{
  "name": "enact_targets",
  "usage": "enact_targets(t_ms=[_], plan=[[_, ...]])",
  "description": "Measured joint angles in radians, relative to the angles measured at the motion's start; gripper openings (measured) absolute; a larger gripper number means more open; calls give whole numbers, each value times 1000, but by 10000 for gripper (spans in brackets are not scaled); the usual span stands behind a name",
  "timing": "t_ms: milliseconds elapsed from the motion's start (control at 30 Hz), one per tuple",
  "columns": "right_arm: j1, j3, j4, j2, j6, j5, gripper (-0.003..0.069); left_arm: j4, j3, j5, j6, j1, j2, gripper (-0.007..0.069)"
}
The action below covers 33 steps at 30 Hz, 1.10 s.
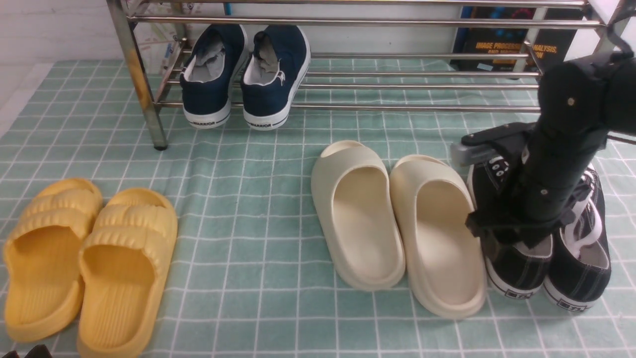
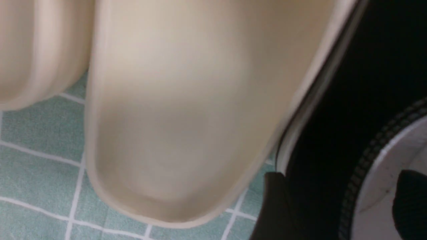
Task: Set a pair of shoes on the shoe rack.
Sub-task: Use the right arm to grab the shoe closest to it, then use the right arm to put a shoe into the shoe rack
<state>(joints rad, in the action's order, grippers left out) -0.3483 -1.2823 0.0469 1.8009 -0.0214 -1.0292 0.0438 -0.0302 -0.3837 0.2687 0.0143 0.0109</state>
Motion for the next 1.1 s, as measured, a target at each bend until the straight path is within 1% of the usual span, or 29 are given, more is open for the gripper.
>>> enact_targets(t_ms=[33,100,133,167,233,267,300,333,400,500,667,900,967,1100], plan=[[-10,0,-4,7,-5,6,433,0,0,0,0,0,0,239],[-20,0,-22,21,-29,17,365,0,0,0,0,0,0,239],[-20,0,-24,23,-34,18,349,0,0,0,0,0,0,239],[-20,0,-47,28,-58,20,265,0,0,0,0,0,0,239],[-20,0,-58,28,-66,20,210,0,0,0,0,0,0,239],[-21,0,-58,28,-77,20,118,0,0,0,0,0,0,239],[-21,0,-58,28,-79,21,64,0,0,0,0,0,0,239],[-21,0,-58,28,-81,21,29,0,0,0,0,0,0,239],[-21,0,-60,24,-82,18,14,0,0,0,0,0,0,239],[-21,0,-64,5,-82,-1,15,0,0,0,0,0,0,239],[-21,0,-57,-110,-79,-93,15,0,0,0,0,0,0,239],[-21,-15,-37,-172,-59,-117,15,0,0,0,0,0,0,239],[-21,-41,-15,-172,-54,-126,15,0,0,0,0,0,0,239],[-21,-100,-18,-165,-52,-126,15,0,0,0,0,0,0,239]])
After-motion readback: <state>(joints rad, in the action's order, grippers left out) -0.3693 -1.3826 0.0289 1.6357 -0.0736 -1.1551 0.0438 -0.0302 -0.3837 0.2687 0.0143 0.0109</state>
